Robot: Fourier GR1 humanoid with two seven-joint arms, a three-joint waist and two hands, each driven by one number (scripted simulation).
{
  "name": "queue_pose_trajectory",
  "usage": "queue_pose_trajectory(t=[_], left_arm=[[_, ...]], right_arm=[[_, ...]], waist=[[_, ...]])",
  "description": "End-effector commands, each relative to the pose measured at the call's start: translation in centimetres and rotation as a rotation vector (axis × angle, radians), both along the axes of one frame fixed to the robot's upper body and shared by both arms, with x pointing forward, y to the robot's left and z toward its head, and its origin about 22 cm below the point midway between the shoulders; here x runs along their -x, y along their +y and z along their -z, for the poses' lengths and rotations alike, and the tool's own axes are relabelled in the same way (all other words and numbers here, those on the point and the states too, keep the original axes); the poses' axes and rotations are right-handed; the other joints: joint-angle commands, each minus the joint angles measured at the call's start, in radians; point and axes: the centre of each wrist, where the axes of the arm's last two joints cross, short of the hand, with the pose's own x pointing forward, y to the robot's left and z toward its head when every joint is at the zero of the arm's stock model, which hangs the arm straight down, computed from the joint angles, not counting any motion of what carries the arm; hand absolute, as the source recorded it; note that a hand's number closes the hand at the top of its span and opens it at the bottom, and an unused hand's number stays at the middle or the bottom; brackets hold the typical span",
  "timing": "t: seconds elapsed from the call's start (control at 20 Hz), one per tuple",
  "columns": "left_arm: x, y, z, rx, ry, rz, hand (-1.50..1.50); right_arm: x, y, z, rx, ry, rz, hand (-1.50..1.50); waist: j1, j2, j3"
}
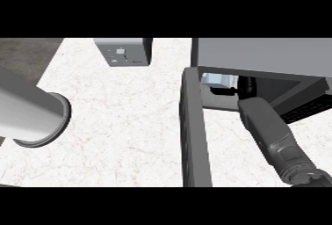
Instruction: Pick up the milk, place it into the microwave and close the microwave
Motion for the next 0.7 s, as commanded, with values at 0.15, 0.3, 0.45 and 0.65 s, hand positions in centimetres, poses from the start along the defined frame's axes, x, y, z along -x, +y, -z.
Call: queue_pose_trajectory(t=[0.15,0.3,0.45,0.65], left_arm=[[-0.4,0.7,0.3,-0.009,-0.019,0.008,-1.50],[-0.1,0.5,0.7,0.000,-0.002,0.001,-1.50],[-0.5,0.7,0.7,-0.005,-0.007,0.010,-1.50],[-0.8,0.6,0.5,0.000,-0.003,0.019,-1.50]], right_arm=[[-1.2,-0.6,-1.9,0.034,-0.080,0.037,1.50],[-1.8,1.0,-2.9,-0.065,-0.142,0.049,1.50],[-1.5,1.2,-2.3,0.022,-0.180,0.086,1.50],[-2.3,-1.1,-3.9,0.126,-0.215,0.198,1.50]], waist=[[0.015,0.009,0.001],[0.022,0.010,0.002],[0.041,0.022,0.002],[0.038,0.024,0.001]])
